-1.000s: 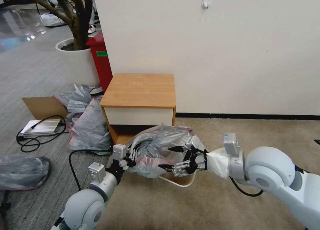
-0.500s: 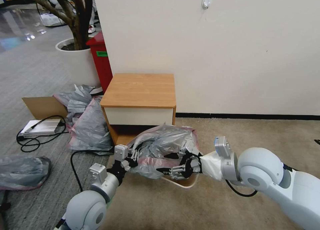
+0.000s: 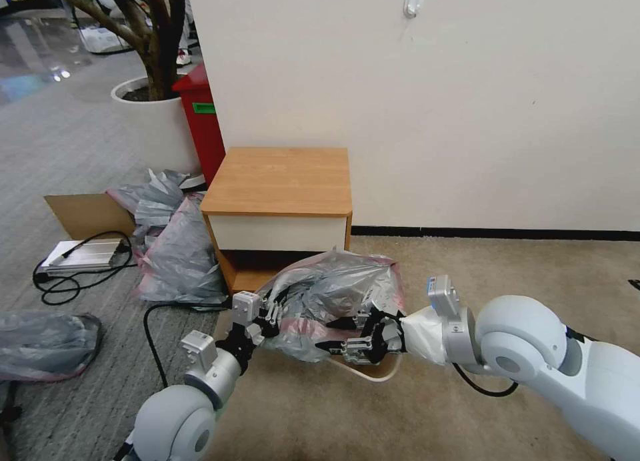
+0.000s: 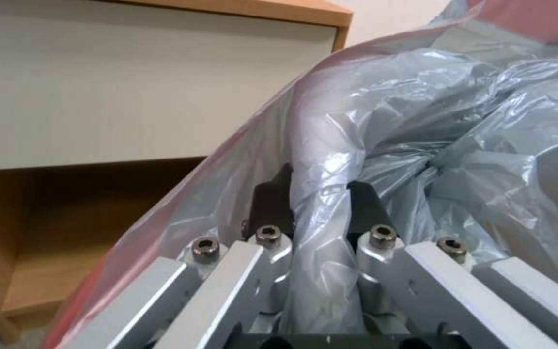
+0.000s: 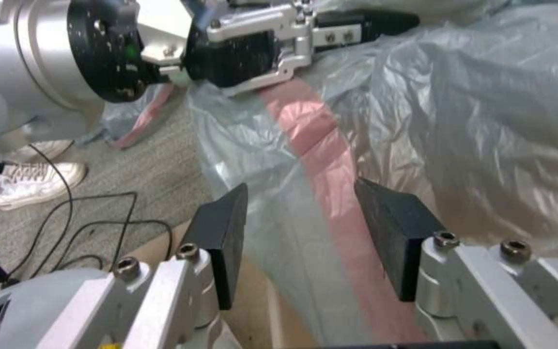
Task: Pick up the garbage bag from the table and place it over the trash can.
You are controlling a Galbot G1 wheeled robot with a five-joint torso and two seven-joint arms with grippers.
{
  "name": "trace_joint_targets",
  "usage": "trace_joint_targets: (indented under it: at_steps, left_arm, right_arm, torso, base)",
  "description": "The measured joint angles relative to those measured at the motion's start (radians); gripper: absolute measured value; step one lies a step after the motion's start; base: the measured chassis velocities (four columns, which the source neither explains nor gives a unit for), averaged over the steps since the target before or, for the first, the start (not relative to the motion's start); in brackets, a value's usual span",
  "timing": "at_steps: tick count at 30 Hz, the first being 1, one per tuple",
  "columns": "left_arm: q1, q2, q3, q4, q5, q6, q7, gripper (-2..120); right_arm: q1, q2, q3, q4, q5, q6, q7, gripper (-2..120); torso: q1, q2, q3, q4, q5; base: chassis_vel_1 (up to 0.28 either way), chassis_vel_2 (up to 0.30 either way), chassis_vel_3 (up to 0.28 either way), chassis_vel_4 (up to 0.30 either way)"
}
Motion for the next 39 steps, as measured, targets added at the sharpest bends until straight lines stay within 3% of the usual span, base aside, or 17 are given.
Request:
trace_joint_targets:
  at_steps: [19, 39]
  left_arm:
    - [0.001, -0.001, 0.001, 0.004, 0.001, -0.007, 0.010, 8]
    - [0.016, -0.015, 0.005, -0.002, 0.017, -0.013, 0.044, 8]
  right_arm:
    - [0.024, -0.018, -0.008, -0.015, 0.021, -0.009, 0.000, 46]
    - [0.032, -0.043, -0.017, -0.052, 0.044, -0.010, -0.111, 39]
  torso:
    - [0.000, 0.000, 0.000, 0.0000, 0.0000]
    - [0.000, 0.000, 0.000, 0.0000, 0.0000]
  base:
    - [0.000, 0.000, 0.000, 0.000]
    - [0.000, 0.000, 0.000, 0.000]
